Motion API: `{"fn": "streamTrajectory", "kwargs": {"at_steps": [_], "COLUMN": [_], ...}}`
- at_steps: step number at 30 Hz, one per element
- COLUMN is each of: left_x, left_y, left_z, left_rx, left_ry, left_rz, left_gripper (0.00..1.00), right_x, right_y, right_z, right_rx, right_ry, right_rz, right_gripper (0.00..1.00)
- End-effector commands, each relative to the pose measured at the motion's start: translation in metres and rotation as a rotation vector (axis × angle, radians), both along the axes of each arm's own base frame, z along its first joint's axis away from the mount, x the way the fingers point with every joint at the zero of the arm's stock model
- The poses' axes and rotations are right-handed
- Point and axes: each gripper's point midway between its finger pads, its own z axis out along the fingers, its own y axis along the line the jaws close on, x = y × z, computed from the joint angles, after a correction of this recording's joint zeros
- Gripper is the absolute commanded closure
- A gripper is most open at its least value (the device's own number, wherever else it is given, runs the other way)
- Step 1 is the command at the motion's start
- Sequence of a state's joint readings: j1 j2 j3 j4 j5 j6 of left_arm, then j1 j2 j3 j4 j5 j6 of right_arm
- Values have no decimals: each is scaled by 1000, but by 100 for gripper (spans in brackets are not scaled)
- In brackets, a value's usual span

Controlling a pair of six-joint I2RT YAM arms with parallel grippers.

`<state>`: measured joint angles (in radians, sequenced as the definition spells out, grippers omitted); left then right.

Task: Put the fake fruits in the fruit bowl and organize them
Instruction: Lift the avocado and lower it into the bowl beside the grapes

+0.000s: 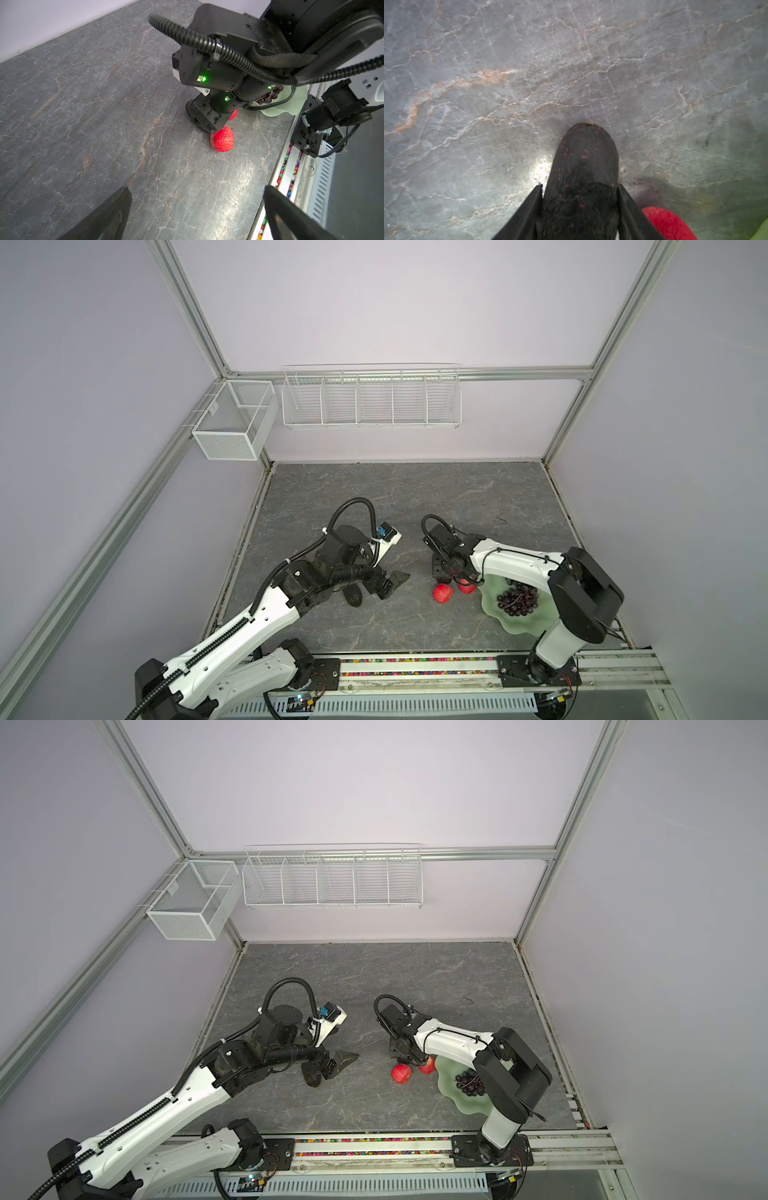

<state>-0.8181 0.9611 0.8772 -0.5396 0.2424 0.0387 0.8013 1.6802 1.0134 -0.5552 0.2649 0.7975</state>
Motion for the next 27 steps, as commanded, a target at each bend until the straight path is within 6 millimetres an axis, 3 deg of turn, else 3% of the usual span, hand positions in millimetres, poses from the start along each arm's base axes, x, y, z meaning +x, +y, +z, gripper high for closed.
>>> {"fn": "streamTrajectory", "kwargs": {"at_steps": [1, 6, 9, 14, 20, 27], "left_x": [2, 2, 2, 0, -9, -21], "left_y": [2, 3, 3, 2, -6, -30], "left_z": [0, 2, 3, 4, 6, 31], "left_rx": [5, 1, -1, -8, -43, -177], "left_ry": [-21, -29, -33, -31, -3, 24], "left_rz": [-6, -2, -2, -9, -73, -178], "left_gripper": [1, 1, 1, 1, 1, 1], "right_x": [-3, 12, 24, 36, 18, -29], "right_y": [5, 16, 20, 8, -41, -110], "right_z": [-12, 4, 25, 67, 94, 97], "right_rx": [2, 15, 20, 10, -12, -40], "right_ry": [30, -29, -91, -187, -219, -207], "right_rz": [1, 40, 67, 58, -23, -170], "right_gripper": [53, 60, 61, 61, 61, 61]}}
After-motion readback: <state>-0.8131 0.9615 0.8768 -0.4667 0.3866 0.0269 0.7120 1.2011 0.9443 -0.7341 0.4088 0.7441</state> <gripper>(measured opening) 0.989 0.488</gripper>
